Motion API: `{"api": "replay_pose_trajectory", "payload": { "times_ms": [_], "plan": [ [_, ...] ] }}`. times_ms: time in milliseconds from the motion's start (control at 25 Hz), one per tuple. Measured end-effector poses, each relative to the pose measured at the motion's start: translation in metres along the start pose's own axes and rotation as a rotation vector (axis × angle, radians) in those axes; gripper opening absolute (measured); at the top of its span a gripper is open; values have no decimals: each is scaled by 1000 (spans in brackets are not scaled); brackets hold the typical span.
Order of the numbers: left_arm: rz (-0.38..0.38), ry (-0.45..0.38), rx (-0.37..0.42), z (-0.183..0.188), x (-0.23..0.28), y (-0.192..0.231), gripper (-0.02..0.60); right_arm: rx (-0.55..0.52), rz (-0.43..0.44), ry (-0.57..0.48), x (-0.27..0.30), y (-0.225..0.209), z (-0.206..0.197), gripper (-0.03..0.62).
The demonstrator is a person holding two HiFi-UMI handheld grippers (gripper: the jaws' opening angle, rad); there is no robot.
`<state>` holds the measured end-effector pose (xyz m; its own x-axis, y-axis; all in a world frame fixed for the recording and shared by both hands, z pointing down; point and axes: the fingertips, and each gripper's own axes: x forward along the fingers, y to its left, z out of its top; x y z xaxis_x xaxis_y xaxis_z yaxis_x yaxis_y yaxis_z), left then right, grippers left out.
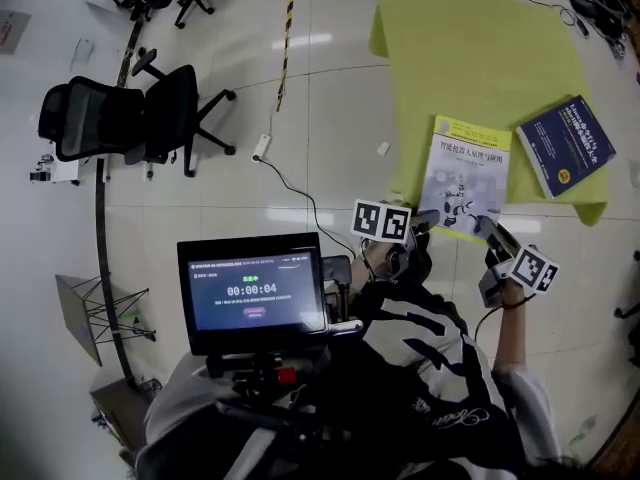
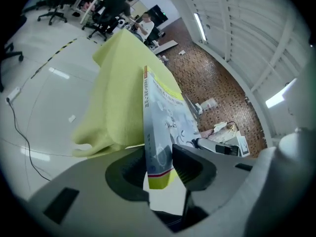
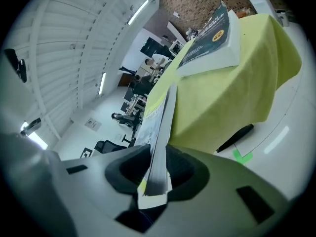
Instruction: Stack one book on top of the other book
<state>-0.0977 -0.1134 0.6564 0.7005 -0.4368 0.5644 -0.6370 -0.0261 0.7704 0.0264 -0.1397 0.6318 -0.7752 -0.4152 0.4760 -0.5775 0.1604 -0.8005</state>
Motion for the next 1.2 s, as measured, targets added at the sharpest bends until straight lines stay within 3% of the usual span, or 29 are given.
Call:
{"api": "replay_pose_trajectory", "payload": {
  "times_ms": [240, 480, 720, 960, 1200],
  "plan": [
    [-11, 0, 146, -8, -39, -29, 147, 59, 56, -55, -21, 36, -22, 95],
    [-52, -47, 206, 3, -61, -62, 149, -28, 71, -97, -39, 57, -15, 100],
    [-75, -44, 367, 18, -75, -92, 150, -67, 75, -173, -56, 86, -3, 101],
    [-147, -4, 427, 50, -16, -154, 150, -86, 6, -279, -108, 61, 63, 101],
    [-226, 64, 494, 54, 20, -166, 150, -72, -86, -378, -127, 38, 73, 101]
  ]
}}
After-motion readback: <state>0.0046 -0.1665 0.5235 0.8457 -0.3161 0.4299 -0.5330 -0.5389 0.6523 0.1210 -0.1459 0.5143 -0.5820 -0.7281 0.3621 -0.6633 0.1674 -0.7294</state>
